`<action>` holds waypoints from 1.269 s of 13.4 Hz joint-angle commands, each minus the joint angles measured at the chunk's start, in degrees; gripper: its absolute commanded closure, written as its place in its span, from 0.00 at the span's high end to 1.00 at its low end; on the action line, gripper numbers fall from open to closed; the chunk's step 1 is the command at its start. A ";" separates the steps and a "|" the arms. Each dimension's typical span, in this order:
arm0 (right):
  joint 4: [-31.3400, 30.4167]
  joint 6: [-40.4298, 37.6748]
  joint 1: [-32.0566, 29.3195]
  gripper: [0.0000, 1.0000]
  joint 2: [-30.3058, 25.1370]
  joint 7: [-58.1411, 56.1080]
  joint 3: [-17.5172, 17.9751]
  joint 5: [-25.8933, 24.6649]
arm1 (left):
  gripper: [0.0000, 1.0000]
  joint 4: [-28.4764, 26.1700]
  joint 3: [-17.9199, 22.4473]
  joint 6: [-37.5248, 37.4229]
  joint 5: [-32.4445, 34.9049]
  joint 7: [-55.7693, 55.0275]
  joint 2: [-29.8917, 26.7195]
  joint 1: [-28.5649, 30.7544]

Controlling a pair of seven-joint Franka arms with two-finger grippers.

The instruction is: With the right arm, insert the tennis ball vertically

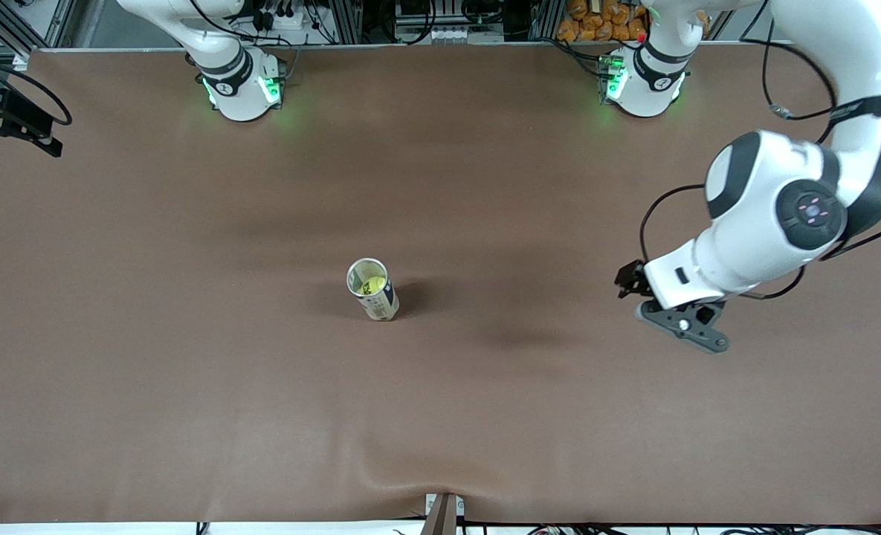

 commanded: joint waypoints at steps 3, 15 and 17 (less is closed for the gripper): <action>-1.24 0.12 0.26 1.00 -1.37 -0.80 0.02 -1.18 | 1.00 5.69 -0.23 -11.83 -0.87 -0.35 -1.81 2.18; -1.33 0.04 0.26 1.00 -1.37 -0.80 -0.06 -0.91 | 1.00 8.33 5.92 -25.21 -1.47 -0.87 -11.30 4.82; -1.33 0.04 0.26 1.00 -1.37 -0.80 0.02 -0.83 | 1.00 8.16 6.80 -25.03 -1.57 -7.26 -13.92 4.99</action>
